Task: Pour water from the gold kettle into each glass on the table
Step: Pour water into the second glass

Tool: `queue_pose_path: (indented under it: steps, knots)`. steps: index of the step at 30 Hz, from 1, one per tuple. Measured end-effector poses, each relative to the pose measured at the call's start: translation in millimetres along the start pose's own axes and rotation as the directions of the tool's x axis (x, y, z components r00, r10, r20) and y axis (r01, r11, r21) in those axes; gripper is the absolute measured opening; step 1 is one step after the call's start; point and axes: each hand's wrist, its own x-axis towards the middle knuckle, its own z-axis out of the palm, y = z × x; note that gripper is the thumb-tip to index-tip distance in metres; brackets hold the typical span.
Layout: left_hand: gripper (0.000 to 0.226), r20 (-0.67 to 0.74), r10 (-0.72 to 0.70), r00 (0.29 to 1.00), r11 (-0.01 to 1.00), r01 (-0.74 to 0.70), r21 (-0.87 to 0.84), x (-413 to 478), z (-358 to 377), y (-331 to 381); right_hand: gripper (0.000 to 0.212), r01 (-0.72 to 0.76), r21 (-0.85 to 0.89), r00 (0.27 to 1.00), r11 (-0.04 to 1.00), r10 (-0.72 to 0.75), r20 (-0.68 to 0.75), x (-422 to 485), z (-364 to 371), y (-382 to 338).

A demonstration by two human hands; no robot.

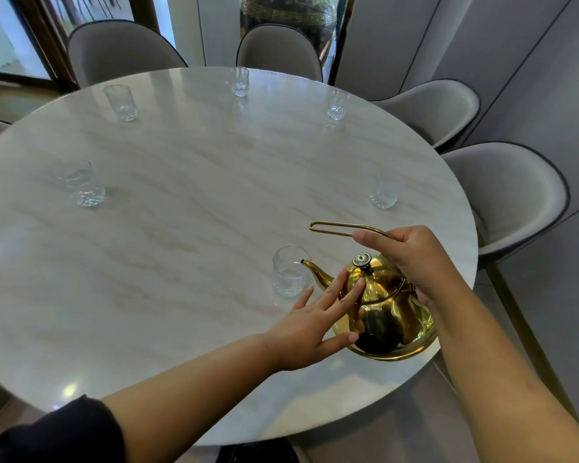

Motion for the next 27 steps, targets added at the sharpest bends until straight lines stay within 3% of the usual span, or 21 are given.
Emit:
queue_pose_path:
  steps: [27]
  knots:
    - [0.067,0.03,-0.021,0.999,0.999,0.022,-0.037,0.2,1.5,1.2,0.057,-0.021,-0.025,1.0,0.999,0.022,0.014,-2.1,2.5,-9.8]
